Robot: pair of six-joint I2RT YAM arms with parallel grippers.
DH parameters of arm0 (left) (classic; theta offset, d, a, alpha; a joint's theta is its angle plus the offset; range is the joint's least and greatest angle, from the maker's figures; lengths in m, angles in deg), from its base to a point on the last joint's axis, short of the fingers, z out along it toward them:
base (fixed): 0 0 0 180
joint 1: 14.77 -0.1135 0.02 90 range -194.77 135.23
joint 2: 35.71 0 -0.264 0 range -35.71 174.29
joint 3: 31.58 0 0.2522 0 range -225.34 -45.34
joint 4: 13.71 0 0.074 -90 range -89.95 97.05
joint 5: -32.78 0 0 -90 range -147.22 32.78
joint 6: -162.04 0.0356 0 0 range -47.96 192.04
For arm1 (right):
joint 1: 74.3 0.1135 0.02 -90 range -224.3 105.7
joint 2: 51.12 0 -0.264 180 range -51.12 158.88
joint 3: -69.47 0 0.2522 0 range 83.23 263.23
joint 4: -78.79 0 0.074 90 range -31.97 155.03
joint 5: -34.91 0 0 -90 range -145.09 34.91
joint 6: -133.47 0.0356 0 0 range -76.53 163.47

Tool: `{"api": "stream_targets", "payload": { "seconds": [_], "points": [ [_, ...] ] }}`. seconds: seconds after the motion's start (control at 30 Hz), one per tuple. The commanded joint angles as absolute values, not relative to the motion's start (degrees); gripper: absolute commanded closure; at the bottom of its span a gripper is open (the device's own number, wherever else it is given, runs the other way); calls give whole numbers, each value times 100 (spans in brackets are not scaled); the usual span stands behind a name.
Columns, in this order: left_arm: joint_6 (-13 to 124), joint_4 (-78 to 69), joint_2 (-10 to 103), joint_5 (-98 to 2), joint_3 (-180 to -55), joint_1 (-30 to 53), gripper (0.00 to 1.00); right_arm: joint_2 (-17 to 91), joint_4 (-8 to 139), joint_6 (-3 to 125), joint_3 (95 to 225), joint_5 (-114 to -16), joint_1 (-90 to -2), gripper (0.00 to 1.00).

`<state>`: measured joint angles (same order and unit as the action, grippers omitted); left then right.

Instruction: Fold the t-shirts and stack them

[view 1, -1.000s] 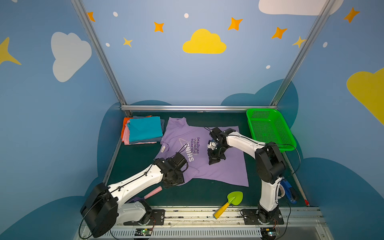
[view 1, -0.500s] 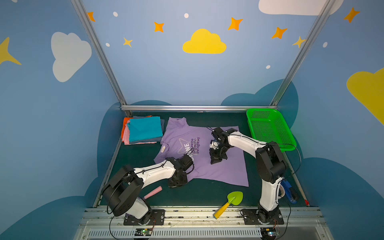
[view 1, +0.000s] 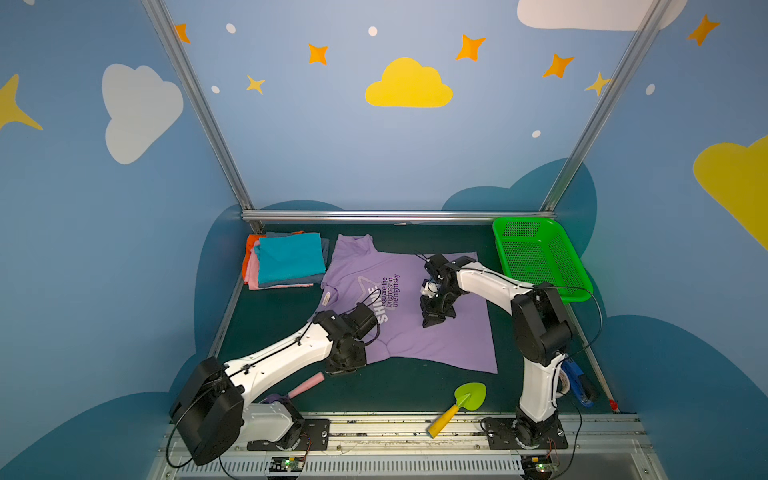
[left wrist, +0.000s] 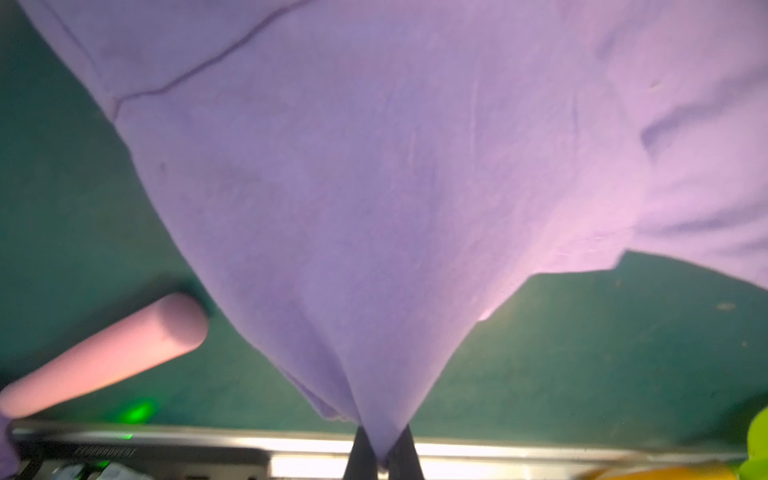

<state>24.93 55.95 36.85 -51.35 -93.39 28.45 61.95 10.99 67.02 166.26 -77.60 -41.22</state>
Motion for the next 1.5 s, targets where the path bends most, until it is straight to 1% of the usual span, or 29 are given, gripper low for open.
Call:
{"api": "stream_targets", "payload": {
  "seconds": [0.0, 0.07, 0.17, 0.4, 0.43, 0.5, 0.53, 0.6, 0.67, 0.73, 0.87, 1.0, 1.27, 1.4, 1.47],
  "points": [
    [2587, 6126, 3409, -4931, -8828, 2816, 96, 6392, 1036, 6653, 16774, -7672, -4149, 94],
    [2569, 5891, 3311, -4695, -8658, 2892, 96, 6427, 1036, 6652, 16805, -7680, -4147, 94],
    [2381, 5963, 3384, -4789, -8534, 2891, 96, 6463, 1037, 6653, 16833, -7698, -4149, 94],
    [2249, 6318, 4215, -5056, -8559, 2848, 96, 6471, 1014, 6640, 16818, -7502, -4151, 94],
    [2264, 6388, 4302, -5091, -8629, 2834, 93, 6480, 1010, 6651, 16829, -7451, -4158, 94],
    [2331, 6610, 4410, -5216, -8896, 2832, 79, 6506, 1023, 6675, 16839, -7333, -4184, 92],
    [2371, 6739, 4435, -5307, -9076, 2829, 75, 6537, 1036, 6711, 16855, -7244, -4195, 90],
    [2486, 7005, 4449, -5548, -9589, 2813, 62, 6621, 1095, 6766, 16880, -7084, -4245, 88],
    [2583, 7178, 4459, -5705, -10062, 2740, 56, 6744, 1122, 6824, 16933, -7014, -4312, 87],
    [2607, 7230, 4504, -5789, -10469, 2640, 53, 6876, 1158, 6875, 17004, -6988, -4391, 87],
    [2766, 7011, 4785, -5919, -10884, 2292, 54, 7157, 1189, 6953, 17190, -6966, -4599, 86],
    [2868, 6262, 5220, -6001, -10828, 1884, 54, 7428, 1199, 6966, 17446, -6960, -4864, 86],
    [2928, 5101, 6790, -6141, -10973, 1056, 58, 8110, 874, 6741, 18427, -6946, -5367, 87],
    [2966, 4825, 7412, -6109, -11290, 966, 58, 8344, 693, 6654, 18894, -6881, -5556, 87],
    [2976, 4807, 7686, -6025, -11517, 958, 59, 8411, 613, 6634, 19067, -6922, -5646, 88]
  ]
}}
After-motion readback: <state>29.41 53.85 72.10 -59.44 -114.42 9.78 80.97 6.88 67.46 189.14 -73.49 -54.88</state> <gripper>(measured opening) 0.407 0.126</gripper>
